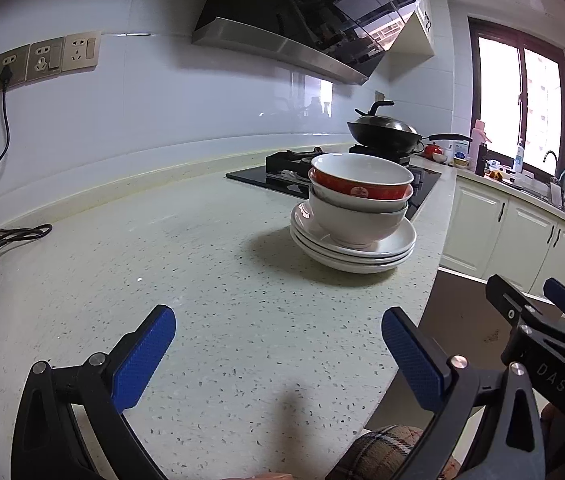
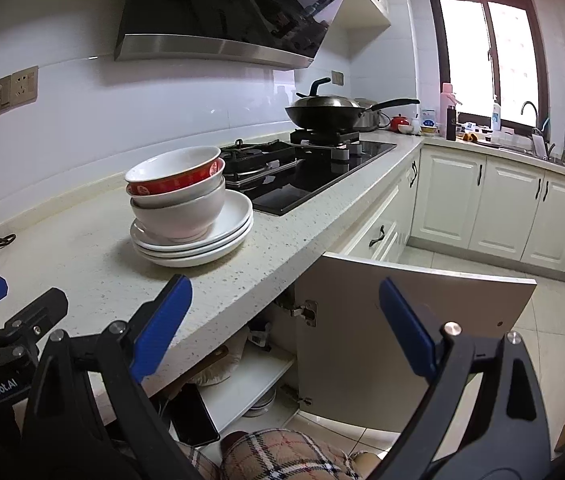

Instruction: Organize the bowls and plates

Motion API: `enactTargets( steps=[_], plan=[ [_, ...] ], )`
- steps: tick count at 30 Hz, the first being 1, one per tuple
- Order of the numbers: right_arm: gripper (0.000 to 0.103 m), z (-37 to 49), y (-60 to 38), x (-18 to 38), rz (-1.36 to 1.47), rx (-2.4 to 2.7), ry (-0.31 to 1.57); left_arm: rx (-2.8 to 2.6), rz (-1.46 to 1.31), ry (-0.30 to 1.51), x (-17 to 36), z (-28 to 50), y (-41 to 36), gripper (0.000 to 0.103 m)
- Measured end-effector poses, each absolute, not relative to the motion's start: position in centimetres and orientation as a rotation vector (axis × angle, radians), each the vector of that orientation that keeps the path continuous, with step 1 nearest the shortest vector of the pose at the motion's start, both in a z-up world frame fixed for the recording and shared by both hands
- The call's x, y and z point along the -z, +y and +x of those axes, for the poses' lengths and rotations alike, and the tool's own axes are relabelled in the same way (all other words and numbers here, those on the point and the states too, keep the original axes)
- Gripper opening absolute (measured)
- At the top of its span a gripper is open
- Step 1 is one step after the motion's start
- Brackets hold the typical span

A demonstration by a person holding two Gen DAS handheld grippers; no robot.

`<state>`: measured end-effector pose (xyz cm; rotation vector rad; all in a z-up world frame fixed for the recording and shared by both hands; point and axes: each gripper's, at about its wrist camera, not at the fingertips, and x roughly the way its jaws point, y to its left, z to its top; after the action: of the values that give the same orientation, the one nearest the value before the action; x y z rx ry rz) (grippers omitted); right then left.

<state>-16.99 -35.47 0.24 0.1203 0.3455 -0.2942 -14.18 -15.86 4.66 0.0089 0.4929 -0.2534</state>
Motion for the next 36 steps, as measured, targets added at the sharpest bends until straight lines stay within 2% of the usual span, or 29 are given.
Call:
enactTargets(
  steps=[36],
  plan=[
    [0.096,-17.80,-35.31,-0.62,0.120,0.289,0.326,0.276,0.013,0.493,-4.66,-14.45,-16.06,0.103]
  ],
)
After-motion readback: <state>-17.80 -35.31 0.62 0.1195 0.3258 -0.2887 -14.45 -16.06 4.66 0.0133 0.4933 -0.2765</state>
